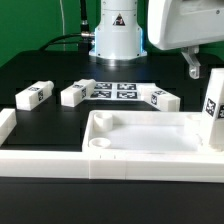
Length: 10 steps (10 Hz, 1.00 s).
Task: Assemble desk
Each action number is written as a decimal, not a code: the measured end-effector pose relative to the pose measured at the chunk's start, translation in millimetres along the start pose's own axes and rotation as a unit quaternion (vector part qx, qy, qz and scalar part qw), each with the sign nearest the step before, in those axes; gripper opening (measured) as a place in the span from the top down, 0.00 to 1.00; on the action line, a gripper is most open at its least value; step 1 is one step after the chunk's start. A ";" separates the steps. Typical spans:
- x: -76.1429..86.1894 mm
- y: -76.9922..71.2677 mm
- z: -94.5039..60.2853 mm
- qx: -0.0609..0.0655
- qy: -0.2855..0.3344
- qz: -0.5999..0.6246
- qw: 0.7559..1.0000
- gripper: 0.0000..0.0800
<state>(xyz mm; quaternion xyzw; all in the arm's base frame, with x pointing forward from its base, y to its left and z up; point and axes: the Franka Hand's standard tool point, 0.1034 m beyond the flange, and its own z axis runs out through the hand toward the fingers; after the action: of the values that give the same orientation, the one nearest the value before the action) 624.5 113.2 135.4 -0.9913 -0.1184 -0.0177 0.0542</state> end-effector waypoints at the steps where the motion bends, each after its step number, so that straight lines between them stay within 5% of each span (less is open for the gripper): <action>1: -0.4 0.3 0.7 0.000 0.001 0.000 1.000 0.19; 4: 0.1 -3.8 1.9 -0.021 -0.001 0.049 0.999 0.19; 7: 4.7 12.7 3.3 -0.020 0.001 0.033 0.999 0.19; 10: 4.6 8.4 4.4 -0.019 0.000 0.031 0.999 0.19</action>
Offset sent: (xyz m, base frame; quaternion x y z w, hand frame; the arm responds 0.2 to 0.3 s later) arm 0.0080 -0.0180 -0.0012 -0.0907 0.0124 0.0541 0.9943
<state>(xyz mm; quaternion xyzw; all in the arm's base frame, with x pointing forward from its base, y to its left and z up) 631.1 106.7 130.3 -0.9954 -0.0873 -0.0186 0.0355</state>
